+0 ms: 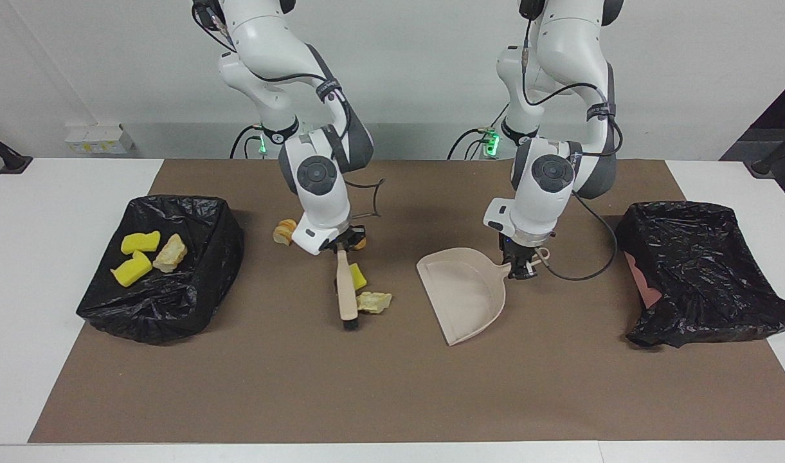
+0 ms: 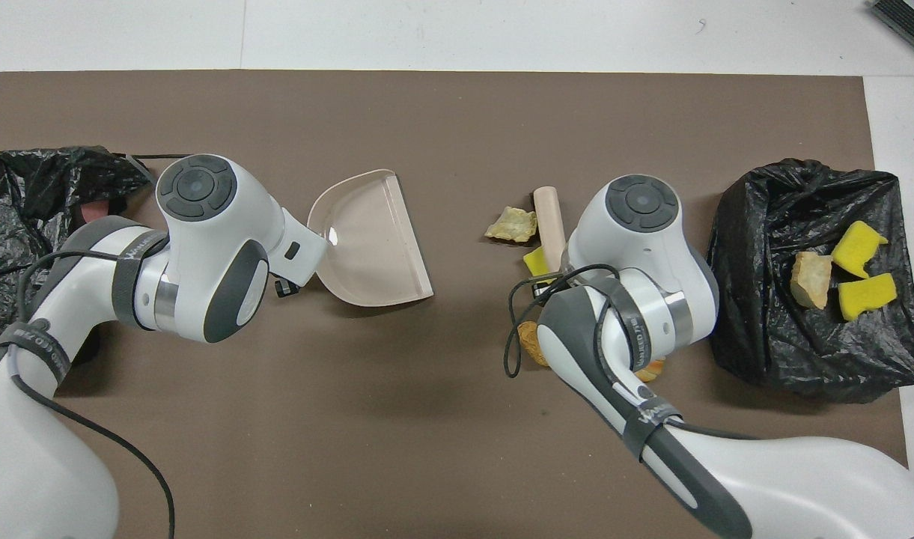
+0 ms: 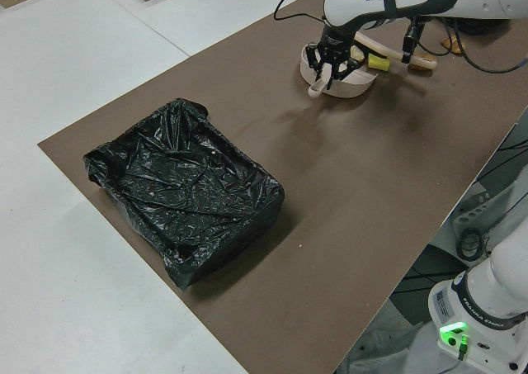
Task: Sweep and dump trash in bin
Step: 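Sweep the sponge and bread toward the dustpan with the right gripper's brush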
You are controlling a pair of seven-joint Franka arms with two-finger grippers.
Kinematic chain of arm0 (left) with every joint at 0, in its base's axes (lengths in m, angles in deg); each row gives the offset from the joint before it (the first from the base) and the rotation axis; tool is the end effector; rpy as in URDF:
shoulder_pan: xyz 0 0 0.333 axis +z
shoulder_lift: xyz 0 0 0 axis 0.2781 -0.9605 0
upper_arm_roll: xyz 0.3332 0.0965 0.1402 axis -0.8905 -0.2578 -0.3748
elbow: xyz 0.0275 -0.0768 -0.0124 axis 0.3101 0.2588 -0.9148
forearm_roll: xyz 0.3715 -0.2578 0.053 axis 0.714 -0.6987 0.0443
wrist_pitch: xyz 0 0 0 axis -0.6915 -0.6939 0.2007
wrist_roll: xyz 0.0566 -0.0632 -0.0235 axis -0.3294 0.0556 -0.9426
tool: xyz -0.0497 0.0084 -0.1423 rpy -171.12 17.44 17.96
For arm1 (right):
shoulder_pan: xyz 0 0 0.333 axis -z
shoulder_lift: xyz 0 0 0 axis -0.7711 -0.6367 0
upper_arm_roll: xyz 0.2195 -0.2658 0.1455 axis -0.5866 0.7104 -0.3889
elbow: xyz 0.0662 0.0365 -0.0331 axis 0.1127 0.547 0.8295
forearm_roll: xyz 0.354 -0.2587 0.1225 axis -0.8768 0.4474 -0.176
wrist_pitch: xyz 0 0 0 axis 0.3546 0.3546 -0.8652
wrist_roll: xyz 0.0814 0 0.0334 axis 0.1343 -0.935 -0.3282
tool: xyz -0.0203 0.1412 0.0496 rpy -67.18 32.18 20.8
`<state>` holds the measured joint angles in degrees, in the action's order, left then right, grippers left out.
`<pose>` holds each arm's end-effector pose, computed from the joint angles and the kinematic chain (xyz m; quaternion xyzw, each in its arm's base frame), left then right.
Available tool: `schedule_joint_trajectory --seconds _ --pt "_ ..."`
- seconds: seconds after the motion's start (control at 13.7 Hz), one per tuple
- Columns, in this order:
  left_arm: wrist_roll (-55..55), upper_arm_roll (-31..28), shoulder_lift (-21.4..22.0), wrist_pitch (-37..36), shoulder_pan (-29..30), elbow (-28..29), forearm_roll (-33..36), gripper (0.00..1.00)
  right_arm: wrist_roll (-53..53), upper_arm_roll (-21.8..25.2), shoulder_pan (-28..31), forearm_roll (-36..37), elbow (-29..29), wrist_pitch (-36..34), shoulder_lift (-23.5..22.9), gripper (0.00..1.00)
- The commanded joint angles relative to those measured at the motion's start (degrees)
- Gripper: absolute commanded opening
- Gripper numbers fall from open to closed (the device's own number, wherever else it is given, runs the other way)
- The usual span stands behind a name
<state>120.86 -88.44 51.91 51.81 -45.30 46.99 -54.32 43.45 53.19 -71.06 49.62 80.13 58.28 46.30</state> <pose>0.6337 -0.2511 0.3299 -0.7680 0.6400 0.0178 0.0169 0.5805 0.3708 0.2983 -0.9873 -0.0892 0.1002 0.0853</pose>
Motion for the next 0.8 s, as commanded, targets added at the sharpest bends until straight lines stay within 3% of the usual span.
schedule_joint_trajectory --seconds 0.0,0.15,0.29,0.51,0.73 --pt "-0.5 -0.6 2.0 1.6 -0.7 3.0 1.3 0.00 0.5 -0.2 -1.9 -7.8 -1.3 1.9 -1.4 0.00" --pt "-0.5 -0.5 2.0 1.8 -0.6 3.0 1.3 0.00 -0.2 -0.2 -4.3 -9.8 -3.4 2.7 -1.3 0.00" --pt "-0.5 -0.5 2.0 2.3 -0.5 3.1 1.3 0.00 -0.5 -0.2 -3.2 -9.4 -3.3 1.5 -0.6 0.00" --pt "-0.5 -0.5 2.1 3.3 -0.4 3.9 1.3 0.00 -1.6 1.1 -0.9 -8.0 -3.2 -5.4 4.1 0.00" --pt "-0.5 -0.5 2.1 3.5 -0.4 3.9 1.3 0.00 -2.2 1.1 2.3 0.4 -3.0 -15.5 9.1 0.00"
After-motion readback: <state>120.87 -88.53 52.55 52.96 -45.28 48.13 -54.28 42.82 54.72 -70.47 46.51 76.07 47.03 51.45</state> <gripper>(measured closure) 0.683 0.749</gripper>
